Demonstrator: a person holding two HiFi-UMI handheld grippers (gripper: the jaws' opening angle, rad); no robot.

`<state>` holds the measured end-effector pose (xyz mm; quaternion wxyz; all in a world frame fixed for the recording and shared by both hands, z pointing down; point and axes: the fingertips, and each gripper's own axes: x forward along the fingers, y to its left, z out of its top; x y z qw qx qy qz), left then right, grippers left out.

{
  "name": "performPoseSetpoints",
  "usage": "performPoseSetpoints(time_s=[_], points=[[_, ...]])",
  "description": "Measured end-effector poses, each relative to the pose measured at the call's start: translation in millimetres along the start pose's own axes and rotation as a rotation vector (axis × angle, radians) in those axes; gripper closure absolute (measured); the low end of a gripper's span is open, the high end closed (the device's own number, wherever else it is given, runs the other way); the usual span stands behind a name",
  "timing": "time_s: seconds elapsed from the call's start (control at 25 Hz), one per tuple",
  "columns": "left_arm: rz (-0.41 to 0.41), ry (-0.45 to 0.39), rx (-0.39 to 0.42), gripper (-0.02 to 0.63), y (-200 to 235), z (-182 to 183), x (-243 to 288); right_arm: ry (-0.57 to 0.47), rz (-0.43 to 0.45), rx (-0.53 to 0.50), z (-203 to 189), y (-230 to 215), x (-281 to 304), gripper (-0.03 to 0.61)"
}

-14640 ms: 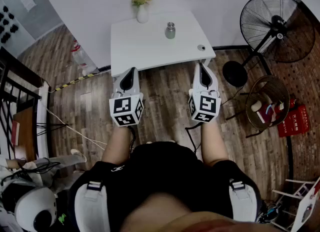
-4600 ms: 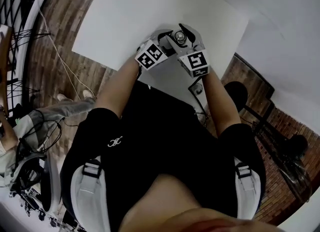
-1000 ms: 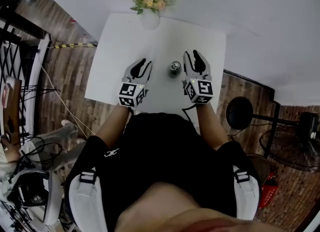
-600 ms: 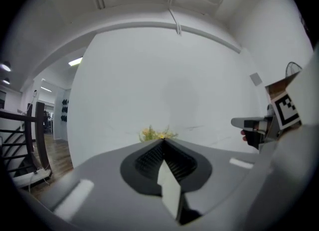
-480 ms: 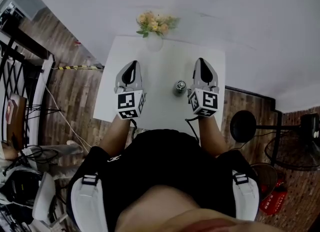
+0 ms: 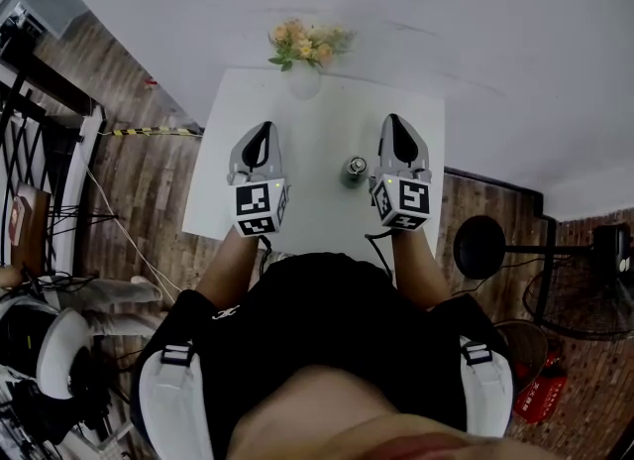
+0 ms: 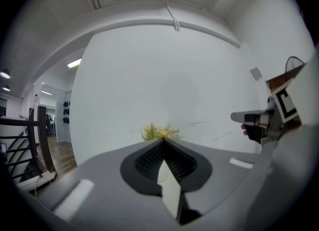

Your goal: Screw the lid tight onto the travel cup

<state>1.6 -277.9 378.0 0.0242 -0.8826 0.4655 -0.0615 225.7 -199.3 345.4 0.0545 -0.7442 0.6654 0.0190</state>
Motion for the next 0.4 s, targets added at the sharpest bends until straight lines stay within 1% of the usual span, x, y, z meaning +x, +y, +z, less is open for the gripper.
performPoseSetpoints(time_s=[0.12,0.4], points=[[-0.01,0.0,0.028,0.558,-8,0,1,0.006,0.01,-0.003,-2,2,1,0.575],[-0.033,-0.001,0.021,0.558,-22,5,-2,0.009,0.014,0.007,-3,3,-1,0.575]])
